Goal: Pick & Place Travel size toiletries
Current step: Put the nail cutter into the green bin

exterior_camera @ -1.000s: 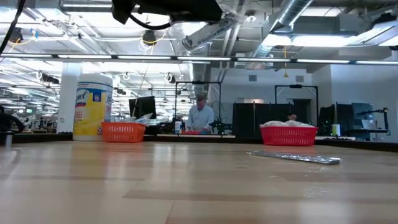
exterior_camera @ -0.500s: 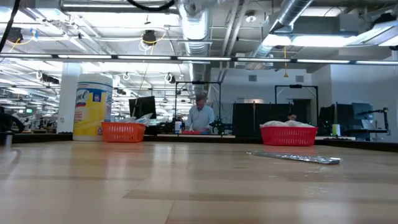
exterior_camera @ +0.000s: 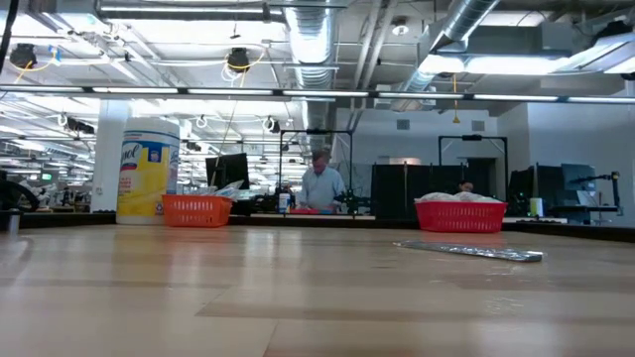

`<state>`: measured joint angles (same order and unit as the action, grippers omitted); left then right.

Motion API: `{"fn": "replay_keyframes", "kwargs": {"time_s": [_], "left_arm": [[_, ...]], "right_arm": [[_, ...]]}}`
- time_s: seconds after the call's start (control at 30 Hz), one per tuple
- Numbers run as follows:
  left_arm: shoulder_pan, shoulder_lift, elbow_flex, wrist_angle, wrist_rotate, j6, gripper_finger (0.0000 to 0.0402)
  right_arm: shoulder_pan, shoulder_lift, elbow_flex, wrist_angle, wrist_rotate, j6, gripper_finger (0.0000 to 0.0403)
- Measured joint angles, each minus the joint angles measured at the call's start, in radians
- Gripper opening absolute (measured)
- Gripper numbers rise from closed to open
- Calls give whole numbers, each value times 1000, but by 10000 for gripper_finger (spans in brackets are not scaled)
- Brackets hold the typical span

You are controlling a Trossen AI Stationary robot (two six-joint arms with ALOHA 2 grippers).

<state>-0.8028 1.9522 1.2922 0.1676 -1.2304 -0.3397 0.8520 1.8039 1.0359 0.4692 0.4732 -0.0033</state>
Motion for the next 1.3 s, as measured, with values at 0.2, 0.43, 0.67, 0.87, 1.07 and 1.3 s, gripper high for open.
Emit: {"fn": "replay_keyframes", "kwargs": {"time_s": [0.2,0.43,0.67,0.87,1.07,1.3], "left_arm": [[-25,0,0,112,-4,58,1],[-38,0,0,204,-3,108,2],[61,0,0,558,248,383,2],[105,-80,3,726,337,541,2],[87,-201,6,726,324,648,2],[74,-201,5,721,426,697,2]], "right_arm": [[0,-83,-161,324,-1,-69,0],[-11,-110,-384,813,-5,-110,0],[-34,-110,-395,868,-7,-134,0],[-37,-192,-351,932,-4,-223,11],[-68,-437,-346,741,12,-206,76],[-81,-558,-346,453,1,-29,192]]}}
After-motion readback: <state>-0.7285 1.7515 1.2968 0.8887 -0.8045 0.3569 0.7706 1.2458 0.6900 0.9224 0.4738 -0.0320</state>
